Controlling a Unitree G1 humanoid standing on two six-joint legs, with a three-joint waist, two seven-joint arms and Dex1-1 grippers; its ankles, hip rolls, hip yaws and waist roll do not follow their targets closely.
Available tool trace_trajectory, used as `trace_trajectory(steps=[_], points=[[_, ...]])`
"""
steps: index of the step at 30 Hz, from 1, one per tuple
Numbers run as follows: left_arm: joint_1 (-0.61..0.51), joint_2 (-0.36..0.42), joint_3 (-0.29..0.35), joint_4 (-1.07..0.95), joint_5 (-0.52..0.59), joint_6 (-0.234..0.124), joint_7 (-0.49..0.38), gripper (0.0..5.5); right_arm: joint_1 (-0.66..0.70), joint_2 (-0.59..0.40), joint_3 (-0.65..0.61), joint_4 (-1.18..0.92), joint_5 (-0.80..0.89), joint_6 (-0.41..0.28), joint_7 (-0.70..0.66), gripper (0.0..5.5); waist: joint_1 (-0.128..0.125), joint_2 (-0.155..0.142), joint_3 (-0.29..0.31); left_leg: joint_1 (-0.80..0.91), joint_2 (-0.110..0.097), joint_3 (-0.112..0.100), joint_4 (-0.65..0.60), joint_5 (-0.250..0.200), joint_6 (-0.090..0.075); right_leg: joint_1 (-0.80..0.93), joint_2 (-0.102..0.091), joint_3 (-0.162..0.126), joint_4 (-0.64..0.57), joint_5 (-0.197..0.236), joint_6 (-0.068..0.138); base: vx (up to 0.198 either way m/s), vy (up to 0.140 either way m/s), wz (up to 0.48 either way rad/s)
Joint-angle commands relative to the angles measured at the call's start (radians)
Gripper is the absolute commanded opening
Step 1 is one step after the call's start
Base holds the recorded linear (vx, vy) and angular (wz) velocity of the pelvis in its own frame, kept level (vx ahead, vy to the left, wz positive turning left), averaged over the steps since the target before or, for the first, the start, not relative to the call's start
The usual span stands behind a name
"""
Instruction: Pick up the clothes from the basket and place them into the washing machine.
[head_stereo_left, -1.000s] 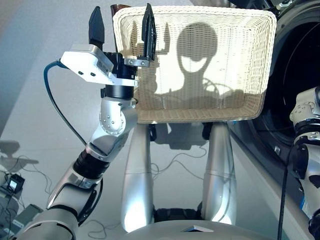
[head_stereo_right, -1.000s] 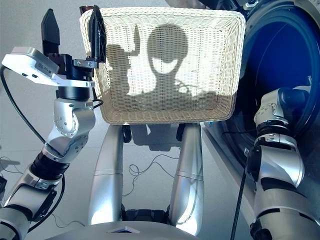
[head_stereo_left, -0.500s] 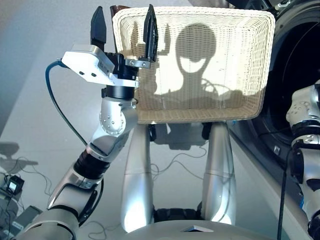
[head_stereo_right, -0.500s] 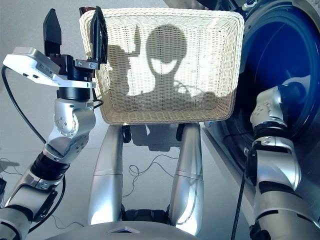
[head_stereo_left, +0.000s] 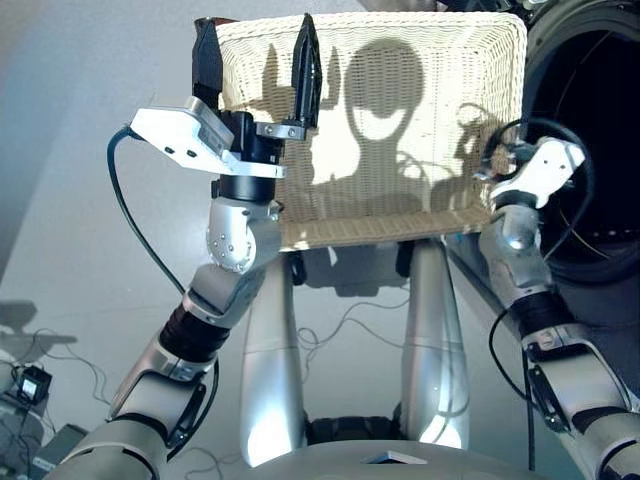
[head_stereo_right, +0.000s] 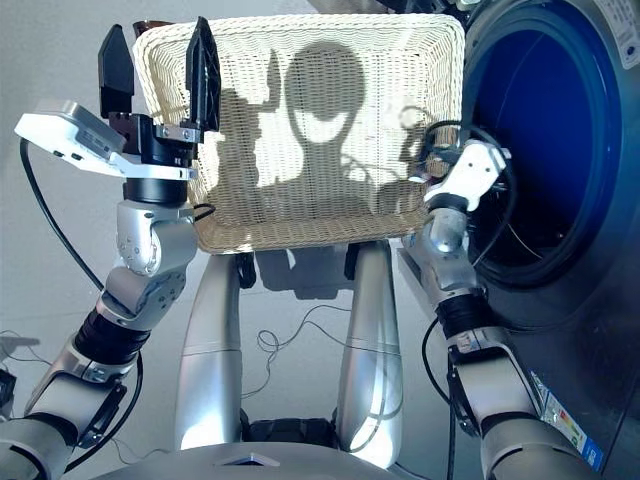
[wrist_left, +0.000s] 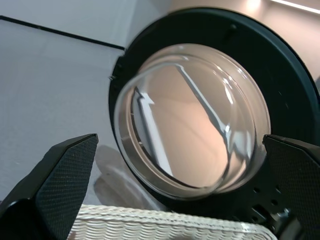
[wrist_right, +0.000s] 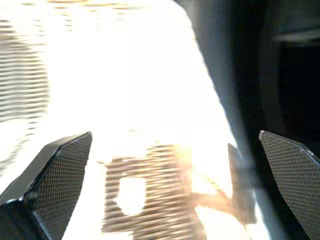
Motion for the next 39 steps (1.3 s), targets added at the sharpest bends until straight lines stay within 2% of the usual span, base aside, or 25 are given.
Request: trace_trajectory(steps=[1, 5, 11, 19, 21, 24, 26, 29, 32, 33, 34, 35, 36, 39], points=[[0.006, 0.005, 0.042, -0.088, 0.011, -0.03, -0.041, 5.5, 0.011, -0.028, 0.031, -0.128, 0.044, -0.023, 0.09, 5.5, 0.004, 0.0, -0.017, 0.034, 0.004, 0.032, -0.031, 0.008, -0.009, 0.072, 0.014, -0.011, -0.199, 0.151, 0.047, 0.0, 0.0, 0.0], [0.008, 0.004, 0.045, -0.082, 0.035, -0.027, -0.051, 5.5, 0.044, -0.033, 0.075, -0.207, 0.046, -0.015, 0.15, 5.5, 0.0, 0.005, -0.017, 0.069, -0.004, 0.027, -0.108, 0.043, -0.017, 0.109, 0.009, -0.025, -0.27, 0.178, 0.053, 0.0, 0.0, 0.0], [0.018, 0.003, 0.05, -0.084, 0.06, -0.028, -0.057, 5.5, 0.074, -0.037, 0.079, -0.269, -0.007, -0.018, 0.152, 5.5, -0.006, 0.008, -0.017, 0.127, -0.015, 0.024, -0.187, 0.073, -0.022, 0.165, 0.005, -0.037, -0.335, 0.199, 0.062, 0.0, 0.0, 0.0], [0.054, 0.003, 0.066, -0.056, 0.075, -0.033, -0.091, 5.5, 0.16, -0.05, 0.072, -0.306, -0.054, -0.016, 0.183, 5.5, -0.017, 0.004, -0.017, 0.294, -0.026, 0.031, -0.346, 0.13, -0.031, 0.32, -0.003, -0.064, -0.469, 0.245, 0.083, 0.007, -0.002, -0.002], [0.076, -0.002, 0.064, -0.021, 0.064, -0.032, -0.114, 5.5, 0.193, -0.05, 0.07, -0.302, -0.067, -0.017, 0.192, 5.5, -0.018, 0.0, -0.017, 0.354, -0.031, 0.032, -0.378, 0.138, -0.032, 0.379, 0.0, -0.07, -0.496, 0.249, 0.087, 0.087, -0.004, -0.038], [0.137, -0.023, 0.066, 0.076, 0.017, -0.03, -0.162, 5.5, 0.247, -0.04, 0.063, -0.274, -0.071, -0.016, 0.207, 5.5, -0.018, -0.013, -0.02, 0.46, -0.035, 0.038, -0.425, 0.142, -0.032, 0.483, 0.0, -0.075, -0.541, 0.257, 0.091, 0.092, 0.009, -0.073], [0.225, -0.062, 0.069, 0.206, -0.051, -0.016, -0.217, 5.5, 0.31, -0.017, 0.048, -0.215, -0.076, -0.017, 0.22, 5.5, -0.013, -0.018, -0.047, 0.571, -0.038, 0.043, -0.487, 0.146, -0.032, 0.585, -0.004, -0.088, -0.587, 0.26, 0.098, 0.178, 0.022, -0.053], [0.259, -0.055, 0.062, 0.268, -0.048, -0.004, -0.255, 5.5, 0.346, 0.007, 0.03, -0.154, -0.062, -0.015, 0.23, 5.5, -0.009, -0.018, -0.065, 0.636, -0.043, 0.045, -0.53, 0.155, -0.033, 0.65, -0.007, -0.098, -0.626, 0.269, 0.104, 0.086, 0.012, -0.057], [0.302, -0.091, 0.039, 0.51, -0.074, 0.026, -0.365, 5.5, 0.372, 0.032, 0.036, -0.026, -0.085, -0.003, 0.269, 5.5, -0.003, -0.017, -0.116, 0.764, -0.044, 0.05, -0.613, 0.17, -0.035, 0.777, -0.013, -0.113, -0.691, 0.279, 0.114, 0.139, 0.041, 0.0], [0.301, -0.091, 0.039, 0.511, -0.074, 0.025, -0.366, 5.5, 0.372, 0.032, 0.036, -0.025, -0.085, -0.004, 0.27, 5.5, -0.003, -0.017, -0.112, 0.769, -0.044, 0.05, -0.615, 0.171, -0.035, 0.782, -0.013, -0.114, -0.692, 0.279, 0.114, 0.169, 0.05, -0.017], [0.324, -0.098, 0.053, 0.611, -0.029, 0.026, -0.36, 5.5, 0.403, 0.058, 0.022, 0.044, -0.075, 0.011, 0.291, 5.5, 0.003, -0.015, -0.146, 0.817, -0.044, 0.052, -0.642, 0.172, -0.033, 0.831, -0.016, -0.119, -0.715, 0.278, 0.117, 0.092, 0.031, -0.002], [0.324, -0.098, 0.053, 0.612, -0.029, 0.025, -0.36, 5.5, 0.403, 0.058, 0.022, 0.044, -0.074, 0.01, 0.291, 5.5, 0.003, -0.015, -0.144, 0.821, -0.044, 0.052, -0.644, 0.173, -0.033, 0.835, -0.016, -0.119, -0.716, 0.278, 0.117, 0.155, 0.055, -0.001], [0.361, -0.129, 0.088, 0.744, -0.034, 0.039, -0.362, 5.5, 0.421, 0.077, 0.024, 0.115, -0.103, 0.022, 0.3, 5.5, 0.005, -0.017, -0.177, 0.863, -0.038, 0.052, -0.657, 0.17, -0.034, 0.88, -0.021, -0.122, -0.733, 0.276, 0.12, 0.065, 0.024, 0.016], [0.398, -0.138, 0.12, 0.818, -0.031, 0.045, -0.372, 5.5, 0.454, 0.081, 0.023, 0.151, -0.148, 0.036, 0.315, 5.5, 0.007, -0.022, -0.206, 0.909, -0.032, 0.054, -0.664, 0.165, -0.033, 0.929, -0.022, -0.126, -0.748, 0.272, 0.122, 0.109, 0.011, 0.028]])
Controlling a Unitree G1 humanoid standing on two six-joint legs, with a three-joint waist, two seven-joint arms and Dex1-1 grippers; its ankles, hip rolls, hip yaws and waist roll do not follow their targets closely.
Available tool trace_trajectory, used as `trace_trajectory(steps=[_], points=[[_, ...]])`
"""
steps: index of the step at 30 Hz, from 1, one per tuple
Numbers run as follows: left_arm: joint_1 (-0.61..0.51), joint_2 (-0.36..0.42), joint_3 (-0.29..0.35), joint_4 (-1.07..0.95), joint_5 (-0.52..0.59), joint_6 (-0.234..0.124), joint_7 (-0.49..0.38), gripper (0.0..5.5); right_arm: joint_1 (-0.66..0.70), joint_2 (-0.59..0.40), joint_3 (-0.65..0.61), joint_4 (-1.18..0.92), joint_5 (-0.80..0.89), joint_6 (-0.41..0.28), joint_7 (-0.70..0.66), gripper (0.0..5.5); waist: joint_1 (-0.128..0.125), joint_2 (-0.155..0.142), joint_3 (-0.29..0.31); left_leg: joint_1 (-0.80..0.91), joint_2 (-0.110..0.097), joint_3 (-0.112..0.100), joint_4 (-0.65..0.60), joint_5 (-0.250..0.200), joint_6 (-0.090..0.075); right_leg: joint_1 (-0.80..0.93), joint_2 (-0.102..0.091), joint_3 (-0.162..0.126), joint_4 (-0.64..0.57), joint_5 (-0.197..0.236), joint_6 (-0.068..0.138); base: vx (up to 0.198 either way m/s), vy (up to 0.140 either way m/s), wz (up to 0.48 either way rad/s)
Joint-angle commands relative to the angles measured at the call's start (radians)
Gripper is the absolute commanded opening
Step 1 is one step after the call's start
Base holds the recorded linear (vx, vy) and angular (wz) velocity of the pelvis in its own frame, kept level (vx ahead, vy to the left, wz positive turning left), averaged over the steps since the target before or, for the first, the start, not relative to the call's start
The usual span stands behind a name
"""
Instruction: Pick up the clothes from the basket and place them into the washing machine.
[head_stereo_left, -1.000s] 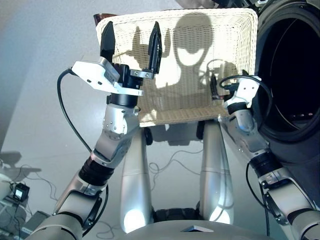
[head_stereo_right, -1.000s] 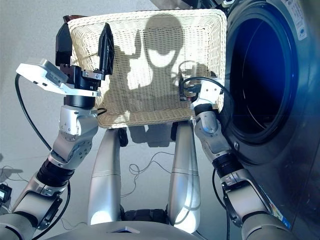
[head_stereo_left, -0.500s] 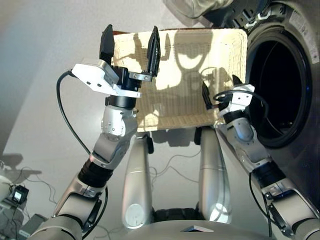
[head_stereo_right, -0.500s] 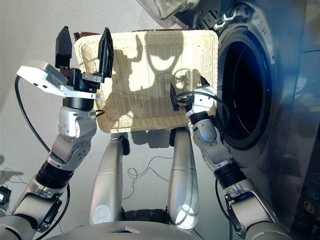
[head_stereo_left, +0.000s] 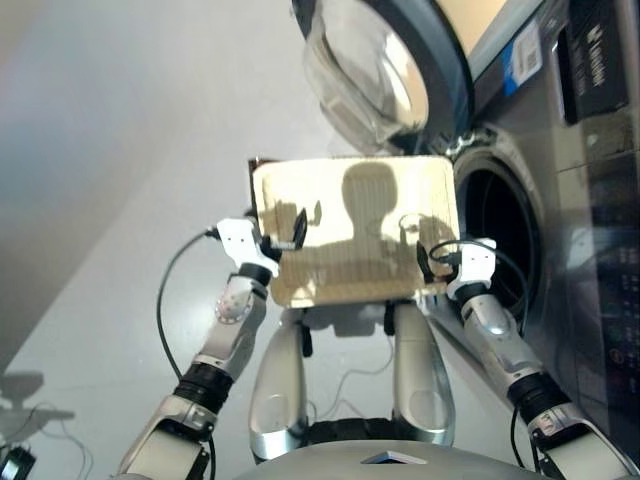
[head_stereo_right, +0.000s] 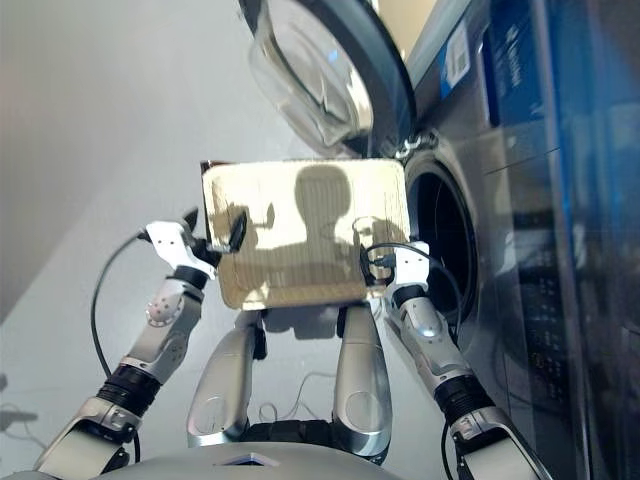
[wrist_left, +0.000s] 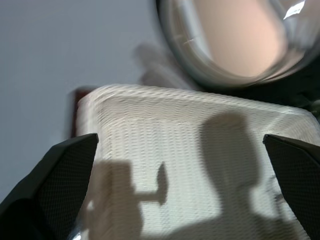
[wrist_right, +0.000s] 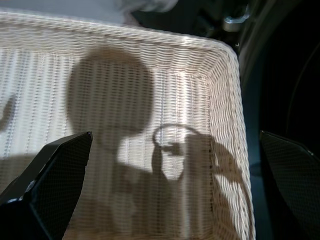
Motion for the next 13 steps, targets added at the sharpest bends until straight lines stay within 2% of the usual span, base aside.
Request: trace_trajectory(steps=[1, 2, 6, 7, 9, 11, 12, 13], points=[[0.058, 0.013, 0.043, 0.098, 0.053, -0.02, -0.026, 5.5, 0.068, 0.026, -0.004, 0.071, -0.081, 0.0, 0.048, 5.5, 0.011, -0.06, -0.114, 0.089, -0.028, 0.063, -0.029, -0.004, -0.03, 0.145, -0.015, -0.006, -0.272, 0.218, 0.1, 0.138, 0.0, 0.086], [0.079, 0.017, 0.045, 0.106, 0.055, -0.014, -0.034, 5.5, 0.089, 0.031, -0.012, 0.071, -0.08, 0.009, 0.058, 5.5, 0.011, -0.063, -0.133, 0.107, -0.028, 0.064, -0.033, -0.008, -0.028, 0.163, -0.014, -0.006, -0.279, 0.219, 0.103, 0.134, 0.017, 0.081], [0.118, 0.023, 0.072, 0.304, 0.186, 0.013, -0.031, 5.5, 0.138, 0.061, -0.039, 0.204, -0.082, 0.03, 0.089, 5.5, 0.012, -0.071, -0.215, 0.182, -0.027, 0.078, -0.065, -0.023, -0.024, 0.234, -0.019, -0.012, -0.314, 0.224, 0.113, 0.124, 0.018, -0.004], [0.118, 0.023, 0.071, 0.305, 0.186, 0.013, -0.031, 5.5, 0.138, 0.061, -0.039, 0.205, -0.082, 0.03, 0.089, 5.5, 0.012, -0.071, -0.214, 0.183, -0.026, 0.078, -0.065, -0.023, -0.024, 0.235, -0.019, -0.013, -0.315, 0.224, 0.113, 0.154, 0.02, -0.134], [0.127, 0.036, 0.08, 0.437, 0.325, 0.027, -0.013, 5.5, 0.155, 0.095, -0.075, 0.321, -0.052, 0.056, 0.104, 5.5, 0.012, -0.075, -0.265, 0.232, -0.027, 0.087, -0.08, -0.039, -0.021, 0.283, -0.023, -0.017, -0.34, 0.222, 0.117, 0.161, 0.034, -0.11], [0.126, 0.033, 0.096, 0.502, 0.356, 0.036, 0.001, 5.5, 0.156, 0.108, -0.086, 0.36, -0.043, 0.062, 0.108, 5.5, 0.011, -0.078, -0.278, 0.248, -0.026, 0.092, -0.082, -0.045, -0.021, 0.3, -0.023, -0.015, -0.348, 0.223, 0.117, 0.098, 0.02, -0.059], [0.126, 0.032, 0.124, 0.59, 0.398, 0.061, 0.008, 5.5, 0.154, 0.125, -0.104, 0.436, -0.047, 0.077, 0.109, 5.5, 0.01, -0.081, -0.304, 0.269, -0.024, 0.099, -0.082, -0.056, -0.021, 0.324, -0.019, -0.016, -0.36, 0.221, 0.116, 0.104, 0.013, -0.086], [0.13, 0.027, 0.125, 0.601, 0.405, 0.073, 0.006, 5.5, 0.155, 0.128, -0.111, 0.476, -0.052, 0.087, 0.113, 5.5, 0.01, -0.082, -0.314, 0.279, -0.022, 0.101, -0.082, -0.06, -0.021, 0.335, -0.02, -0.018, -0.362, 0.22, 0.115, 0.103, 0.013, -0.07]])
